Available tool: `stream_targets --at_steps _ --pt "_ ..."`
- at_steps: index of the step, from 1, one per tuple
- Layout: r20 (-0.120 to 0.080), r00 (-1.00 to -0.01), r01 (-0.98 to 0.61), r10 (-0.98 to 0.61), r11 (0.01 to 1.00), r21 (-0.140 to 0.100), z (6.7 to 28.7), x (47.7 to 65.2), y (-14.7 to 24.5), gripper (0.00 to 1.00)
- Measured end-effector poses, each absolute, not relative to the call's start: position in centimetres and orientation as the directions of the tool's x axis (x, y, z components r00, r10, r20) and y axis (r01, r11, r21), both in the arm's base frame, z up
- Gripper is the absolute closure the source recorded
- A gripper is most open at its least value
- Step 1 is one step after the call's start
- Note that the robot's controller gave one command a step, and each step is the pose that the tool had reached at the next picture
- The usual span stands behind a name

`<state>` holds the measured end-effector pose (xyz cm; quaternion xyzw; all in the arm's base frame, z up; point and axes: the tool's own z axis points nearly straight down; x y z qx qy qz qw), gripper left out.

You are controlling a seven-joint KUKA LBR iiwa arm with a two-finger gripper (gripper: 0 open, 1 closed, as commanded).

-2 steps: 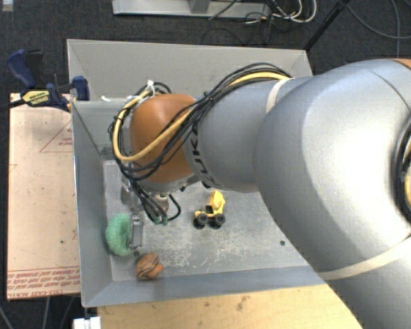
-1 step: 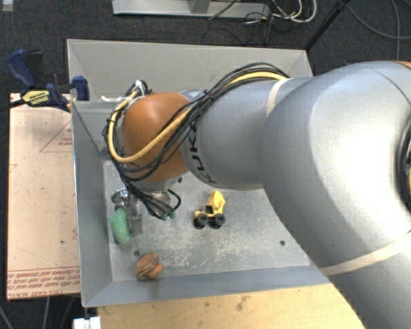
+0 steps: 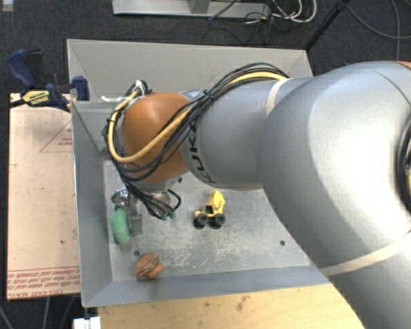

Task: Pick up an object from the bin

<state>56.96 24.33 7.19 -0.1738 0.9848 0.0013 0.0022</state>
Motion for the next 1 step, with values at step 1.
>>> stream_targets --at_steps 1 --pt "-0.003 -0.94 -0.342 -0.342 0.94 0.002 7.52 56.47 24.23 1.0"
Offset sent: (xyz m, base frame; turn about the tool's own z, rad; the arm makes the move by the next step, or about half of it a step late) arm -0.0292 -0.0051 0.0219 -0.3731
